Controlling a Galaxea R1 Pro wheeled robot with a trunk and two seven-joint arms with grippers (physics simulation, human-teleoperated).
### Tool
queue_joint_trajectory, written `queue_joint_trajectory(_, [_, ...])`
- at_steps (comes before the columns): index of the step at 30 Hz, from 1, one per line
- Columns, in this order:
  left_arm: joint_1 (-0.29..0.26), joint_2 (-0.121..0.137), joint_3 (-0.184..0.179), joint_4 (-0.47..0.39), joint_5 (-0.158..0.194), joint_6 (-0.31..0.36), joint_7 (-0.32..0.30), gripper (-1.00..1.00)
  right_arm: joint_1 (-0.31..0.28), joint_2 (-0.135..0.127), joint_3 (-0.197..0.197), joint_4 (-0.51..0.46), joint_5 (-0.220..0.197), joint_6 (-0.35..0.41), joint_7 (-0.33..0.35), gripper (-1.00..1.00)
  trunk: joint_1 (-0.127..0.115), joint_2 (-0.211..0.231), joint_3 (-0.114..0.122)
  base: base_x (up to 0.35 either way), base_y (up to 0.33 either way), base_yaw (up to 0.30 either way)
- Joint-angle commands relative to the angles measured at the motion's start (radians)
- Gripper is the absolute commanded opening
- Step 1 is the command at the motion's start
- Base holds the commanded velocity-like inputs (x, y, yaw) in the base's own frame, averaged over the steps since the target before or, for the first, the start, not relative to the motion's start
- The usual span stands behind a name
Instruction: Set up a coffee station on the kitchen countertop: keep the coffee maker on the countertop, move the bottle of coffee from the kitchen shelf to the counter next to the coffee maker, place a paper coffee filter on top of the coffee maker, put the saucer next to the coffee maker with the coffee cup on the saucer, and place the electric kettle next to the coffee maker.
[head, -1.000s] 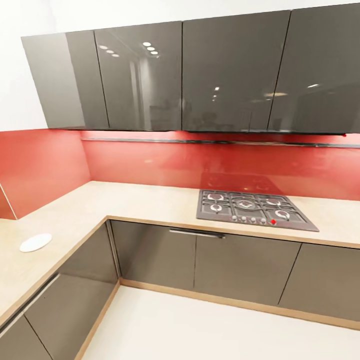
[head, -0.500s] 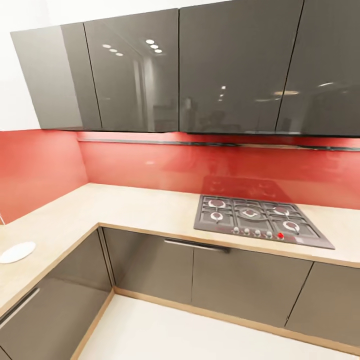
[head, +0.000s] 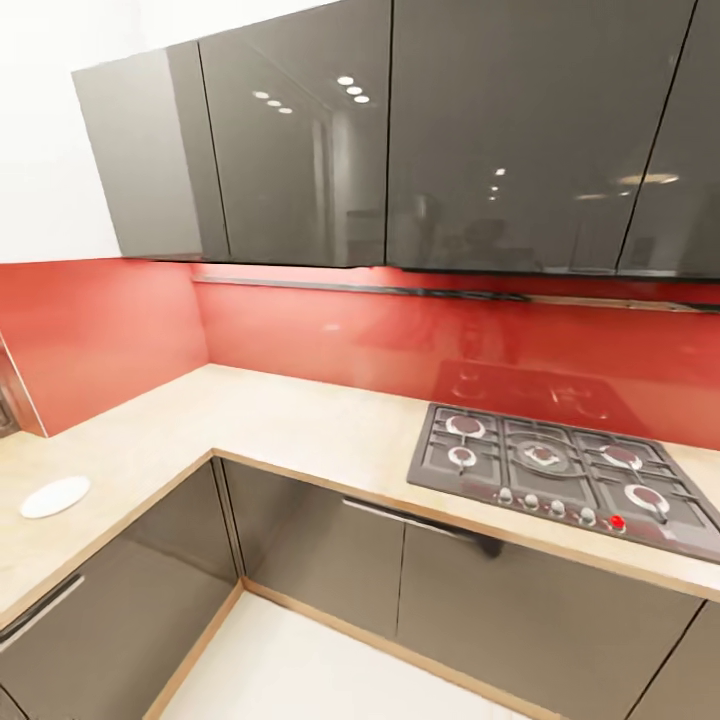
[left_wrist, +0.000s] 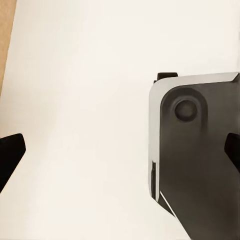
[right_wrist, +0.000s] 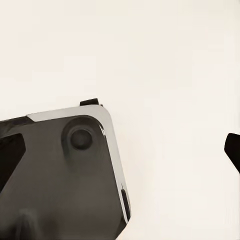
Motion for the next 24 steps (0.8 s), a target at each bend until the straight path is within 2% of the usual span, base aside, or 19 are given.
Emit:
queue_joint_trajectory(1, [-0.001, 0.000, 0.009, 0.001, -0.010, -0.004, -0.001, 1.00, 0.000, 0.000, -0.004, 0.001, -0.008, -0.004, 0.002, 1.00, 0.001, -0.001, 0.000, 0.238, -0.224, 0.277])
queue_joint_trajectory(9, [-0.001, 0.000, 0.009, 0.001, -0.010, -0.004, -0.001, 1.00, 0.000, 0.000, -0.003, 0.001, -0.008, -0.004, 0.002, 1.00, 0.001, -0.001, 0.000, 0.187, -0.144, 0.278])
queue_joint_trajectory(24, [-0.001, 0.000, 0.009, 0.001, -0.010, -0.004, -0.001, 1.00, 0.000, 0.000, -0.002, 0.001, -0.008, -0.004, 0.002, 1.00, 0.001, -0.001, 0.000, 0.014, -0.008, 0.278])
